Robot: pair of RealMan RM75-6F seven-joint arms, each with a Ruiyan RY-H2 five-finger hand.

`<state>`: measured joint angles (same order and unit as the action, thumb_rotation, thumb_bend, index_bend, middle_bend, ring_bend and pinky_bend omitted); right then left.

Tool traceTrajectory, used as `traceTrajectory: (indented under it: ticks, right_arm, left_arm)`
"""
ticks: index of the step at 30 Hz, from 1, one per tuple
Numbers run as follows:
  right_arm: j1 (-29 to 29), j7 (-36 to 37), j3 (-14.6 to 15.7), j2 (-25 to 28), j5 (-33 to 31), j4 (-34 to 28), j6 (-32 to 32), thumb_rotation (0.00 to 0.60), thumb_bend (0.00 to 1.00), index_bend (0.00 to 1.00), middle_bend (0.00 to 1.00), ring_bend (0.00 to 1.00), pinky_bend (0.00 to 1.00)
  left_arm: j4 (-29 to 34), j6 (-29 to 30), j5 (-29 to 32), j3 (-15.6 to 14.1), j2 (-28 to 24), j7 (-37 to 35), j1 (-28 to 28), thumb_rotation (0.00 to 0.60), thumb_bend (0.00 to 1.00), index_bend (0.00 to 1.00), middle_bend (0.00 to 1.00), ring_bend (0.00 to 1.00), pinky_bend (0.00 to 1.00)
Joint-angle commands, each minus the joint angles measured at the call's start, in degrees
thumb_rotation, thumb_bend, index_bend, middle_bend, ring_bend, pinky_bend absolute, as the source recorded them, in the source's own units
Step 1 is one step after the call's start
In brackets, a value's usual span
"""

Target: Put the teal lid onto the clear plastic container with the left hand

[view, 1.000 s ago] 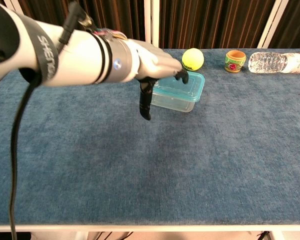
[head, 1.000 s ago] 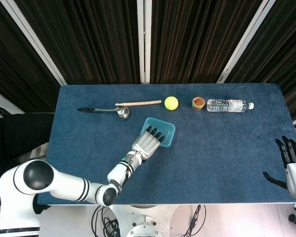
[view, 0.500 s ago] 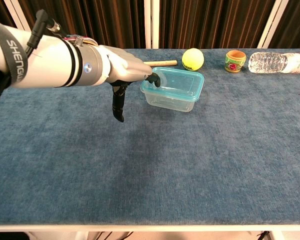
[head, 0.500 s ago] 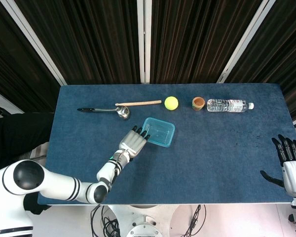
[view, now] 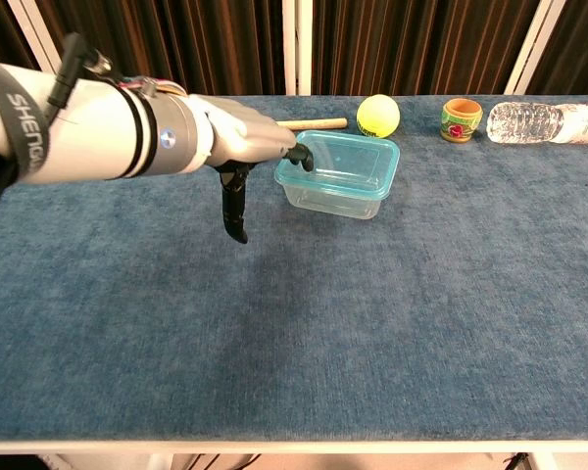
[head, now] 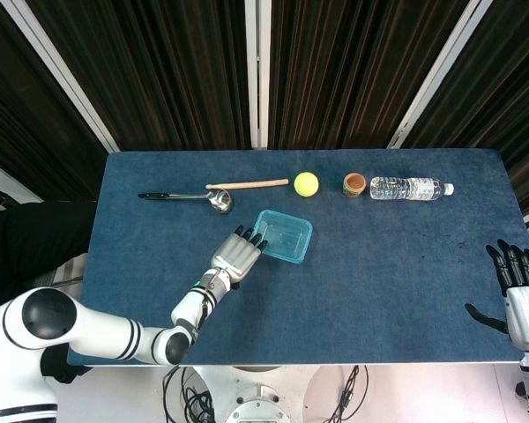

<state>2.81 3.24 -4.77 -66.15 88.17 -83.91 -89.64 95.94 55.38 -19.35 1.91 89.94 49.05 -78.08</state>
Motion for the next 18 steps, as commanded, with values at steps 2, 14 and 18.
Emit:
traceTrajectory:
  ticks: [2, 14, 18]
  right_arm:
    - [0.18, 1.1, -0.21, 0.4, -0.24, 0.47, 0.28, 0.6, 0.03, 0.0, 0.0, 0.0, 0.0]
    - [3.1, 17.02, -0.9, 1.12, -0.53, 5.66, 4.99, 0.6, 0.03, 0.0, 0.0, 0.0, 0.0]
    - [4.0, 20.9, -0.78, 0.89, 0.81, 6.72, 4.98, 0.6, 0.03, 0.0, 0.0, 0.0, 0.0]
  left_arm:
    - [4.81, 5.4, -10.27, 2.52, -6.08, -10.74, 7.15, 0.6, 0.07, 0.11, 0.08, 0.0, 0.1]
    - [-3.16, 26.79, -37.48, -4.23, -17.6, -39.34, 34.49, 0.6, 0.07, 0.11, 0.08, 0.0, 0.05]
    - [-6.29, 33.63, -43.1, -7.5, -19.35, -43.8, 43.07, 0.6, 0.08, 0.11, 0.08, 0.0, 0.04]
